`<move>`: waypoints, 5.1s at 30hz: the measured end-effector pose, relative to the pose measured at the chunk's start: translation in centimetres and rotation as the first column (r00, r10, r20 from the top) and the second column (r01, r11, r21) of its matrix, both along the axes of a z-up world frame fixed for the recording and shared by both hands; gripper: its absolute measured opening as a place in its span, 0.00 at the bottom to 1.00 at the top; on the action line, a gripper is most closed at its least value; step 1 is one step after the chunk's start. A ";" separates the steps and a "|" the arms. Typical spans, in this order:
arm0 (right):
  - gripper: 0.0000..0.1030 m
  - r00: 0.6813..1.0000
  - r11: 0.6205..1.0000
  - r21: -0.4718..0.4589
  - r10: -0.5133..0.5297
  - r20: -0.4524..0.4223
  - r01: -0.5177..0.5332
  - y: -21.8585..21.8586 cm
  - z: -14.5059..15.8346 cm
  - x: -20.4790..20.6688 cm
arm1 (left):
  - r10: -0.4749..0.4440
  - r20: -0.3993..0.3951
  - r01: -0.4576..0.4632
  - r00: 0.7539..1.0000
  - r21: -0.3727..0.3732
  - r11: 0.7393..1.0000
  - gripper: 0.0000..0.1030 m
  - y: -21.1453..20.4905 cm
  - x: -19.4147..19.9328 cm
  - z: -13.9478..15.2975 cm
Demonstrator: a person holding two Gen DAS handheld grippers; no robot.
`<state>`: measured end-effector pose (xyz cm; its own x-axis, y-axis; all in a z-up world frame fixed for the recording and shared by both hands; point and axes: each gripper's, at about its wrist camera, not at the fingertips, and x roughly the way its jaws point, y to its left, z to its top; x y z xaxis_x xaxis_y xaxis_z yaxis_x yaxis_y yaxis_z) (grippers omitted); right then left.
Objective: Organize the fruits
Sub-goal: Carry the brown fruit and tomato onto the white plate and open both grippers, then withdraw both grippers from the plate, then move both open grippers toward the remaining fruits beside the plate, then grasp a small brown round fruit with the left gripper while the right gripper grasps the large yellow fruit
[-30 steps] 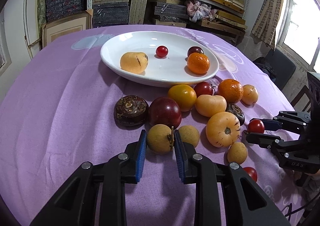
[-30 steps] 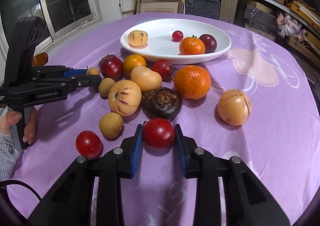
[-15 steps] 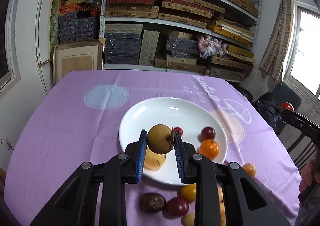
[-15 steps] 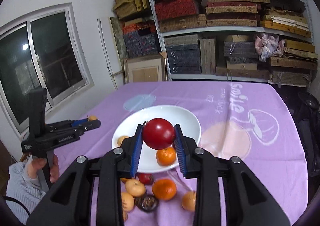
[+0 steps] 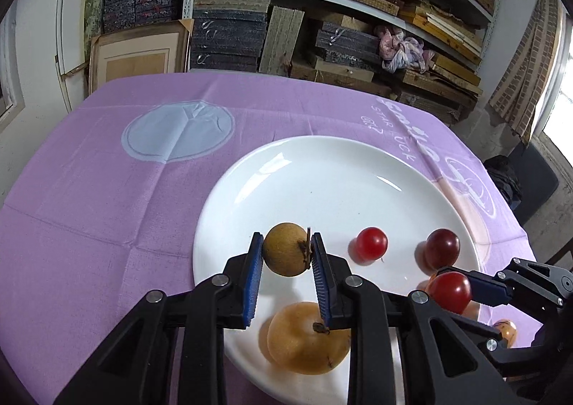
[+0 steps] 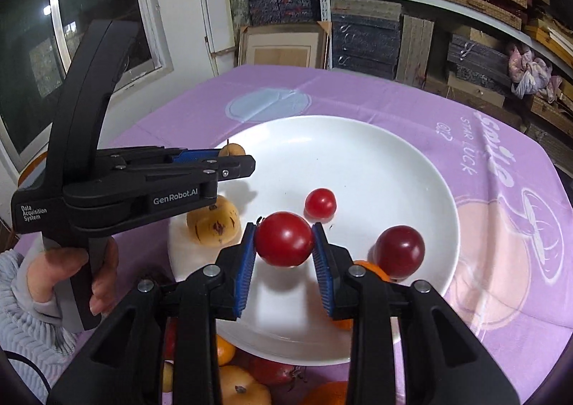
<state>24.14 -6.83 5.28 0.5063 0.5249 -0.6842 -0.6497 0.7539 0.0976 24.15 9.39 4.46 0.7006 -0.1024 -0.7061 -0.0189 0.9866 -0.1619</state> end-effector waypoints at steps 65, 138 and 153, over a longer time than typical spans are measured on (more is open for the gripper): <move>0.80 0.964 0.969 0.053 0.244 -0.105 -0.239 -8.0 -4.7 -20.4 | -0.191 -0.014 0.192 0.981 0.064 0.979 0.93 -6.5 -17.3 -2.8; 0.91 0.969 0.965 0.082 -0.246 -0.024 0.248 -19.2 -2.9 -12.0 | -0.298 -0.065 0.304 0.952 0.113 0.946 0.51 -9.6 -17.0 -3.7; 0.82 0.980 0.980 -0.001 -0.199 0.021 0.199 -16.9 -3.7 -11.6 | -0.325 -0.075 0.332 0.943 0.115 0.936 0.34 -10.4 -17.0 -3.9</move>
<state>12.52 -23.73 1.55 0.6149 0.4101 -0.6736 -0.4882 0.8688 0.0833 7.13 -0.97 0.59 0.6031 -0.2289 -0.7641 0.3042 0.9516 -0.0450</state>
